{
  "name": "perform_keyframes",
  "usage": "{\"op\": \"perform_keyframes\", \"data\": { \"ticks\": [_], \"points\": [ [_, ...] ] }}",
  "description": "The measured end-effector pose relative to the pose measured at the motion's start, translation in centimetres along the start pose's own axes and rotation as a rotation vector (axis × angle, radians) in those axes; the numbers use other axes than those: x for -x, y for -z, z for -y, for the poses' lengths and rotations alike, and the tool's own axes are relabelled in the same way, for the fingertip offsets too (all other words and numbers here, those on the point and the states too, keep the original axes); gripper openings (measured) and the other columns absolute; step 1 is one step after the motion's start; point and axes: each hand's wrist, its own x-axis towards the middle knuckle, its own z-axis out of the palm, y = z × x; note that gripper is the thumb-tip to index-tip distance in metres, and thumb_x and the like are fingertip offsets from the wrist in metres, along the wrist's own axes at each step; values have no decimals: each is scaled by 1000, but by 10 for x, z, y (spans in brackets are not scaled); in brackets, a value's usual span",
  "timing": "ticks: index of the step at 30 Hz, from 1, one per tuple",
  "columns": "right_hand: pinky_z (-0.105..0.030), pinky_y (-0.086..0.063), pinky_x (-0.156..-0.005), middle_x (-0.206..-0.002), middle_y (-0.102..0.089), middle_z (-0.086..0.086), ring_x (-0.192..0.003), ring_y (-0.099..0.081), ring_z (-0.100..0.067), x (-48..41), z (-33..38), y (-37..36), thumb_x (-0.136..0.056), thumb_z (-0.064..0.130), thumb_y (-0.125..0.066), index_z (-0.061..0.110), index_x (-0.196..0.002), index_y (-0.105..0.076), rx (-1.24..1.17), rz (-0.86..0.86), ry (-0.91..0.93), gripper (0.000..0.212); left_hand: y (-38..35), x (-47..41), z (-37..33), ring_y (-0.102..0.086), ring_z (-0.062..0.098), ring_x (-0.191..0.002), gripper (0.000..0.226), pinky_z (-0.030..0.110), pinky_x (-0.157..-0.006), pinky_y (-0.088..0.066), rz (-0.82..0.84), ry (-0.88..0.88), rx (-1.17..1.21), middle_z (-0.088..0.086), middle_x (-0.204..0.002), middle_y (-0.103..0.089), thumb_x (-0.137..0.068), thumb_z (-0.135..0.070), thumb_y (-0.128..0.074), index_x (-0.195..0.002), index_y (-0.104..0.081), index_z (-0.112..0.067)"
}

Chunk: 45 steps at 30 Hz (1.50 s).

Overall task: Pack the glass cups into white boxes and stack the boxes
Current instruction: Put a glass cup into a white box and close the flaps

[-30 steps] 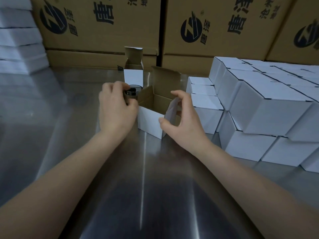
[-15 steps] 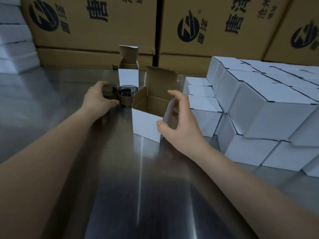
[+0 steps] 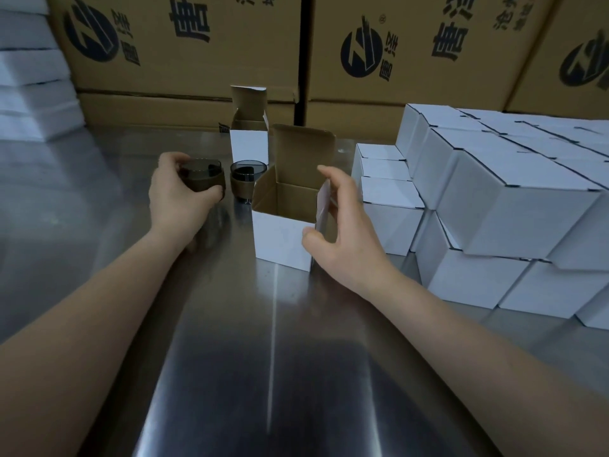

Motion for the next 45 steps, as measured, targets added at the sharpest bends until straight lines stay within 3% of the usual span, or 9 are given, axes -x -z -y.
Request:
{"op": "perform_keyframes", "data": {
  "ticks": [5,13,20,25,29,34,39,42,45],
  "points": [
    [-35,-21,-119,-156,-22,2,-145,-19,-10,0,9,-1,-83,27,-57,26,-143,-28,-76,-153,97,67,15,25,-25,-54,-4,-98,70,10,-82,-48,-97,-5,249,-18,-108,-49,-79,-18,-76,-137,-37,-23],
    [-15,-37,-100,-121,-51,-4,-116,-49,-14,-5,33,6,-84,12,-55,7,-121,-50,-119,-506,239,38,28,58,-73,-65,11,-105,62,39,-93,-56,-78,-243,402,2,-121,-59,-77,-22,-72,-125,-34,-28],
    [-17,-48,-86,-115,-58,1,-103,-58,-8,-9,60,19,-85,26,-61,25,-119,-52,-330,-288,145,35,14,86,-99,-62,8,-110,66,14,-83,-49,42,-547,351,-2,-116,-61,-75,-18,-74,-129,-35,-17],
    [-24,-53,-88,-108,-66,0,-103,-63,-7,-13,69,29,-85,23,-72,16,-119,-59,-316,-164,115,37,9,96,-107,-63,0,-105,65,10,-83,-45,103,-687,278,-12,-110,-61,-77,-12,-73,-130,-36,-1],
    [-27,-55,-88,-105,-69,-1,-100,-66,-10,-17,73,36,-81,23,-77,17,-119,-59,-321,-127,59,43,8,96,-103,-60,5,-110,66,10,-85,-44,129,-678,304,1,-121,-60,-79,-19,-70,-132,-34,-3],
    [-23,-50,-96,-115,-66,3,-109,-62,-5,-21,70,39,-83,25,-76,21,-122,-56,-341,-139,31,44,10,78,-72,-41,20,-134,81,48,-110,-38,288,-619,227,2,-145,-36,-75,-45,-73,-138,-26,-27],
    [-28,-46,-104,-125,-63,0,-118,-57,-8,-25,65,40,-83,21,-75,13,-133,-53,-442,-163,-21,55,12,68,-47,-32,-4,-135,89,-1,-93,-32,529,-353,249,-11,-152,-26,-64,-59,-73,-138,-24,-50],
    [-25,-48,-100,-122,-64,-1,-115,-59,-7,-26,65,37,-83,17,-74,9,-132,-55,-436,-161,-27,54,9,66,-44,-38,-24,-120,85,-2,-90,-35,632,-337,322,-27,-141,-32,-69,-44,-80,-133,-26,-54],
    [-17,-51,-88,-115,-65,3,-106,-61,-3,-26,64,34,-82,17,-75,12,-124,-60,-384,-149,-15,45,3,66,-40,-45,-4,-130,89,20,-106,-39,711,-308,377,-16,-144,-42,-68,-38,-81,-138,-26,-49]
  ]
}}
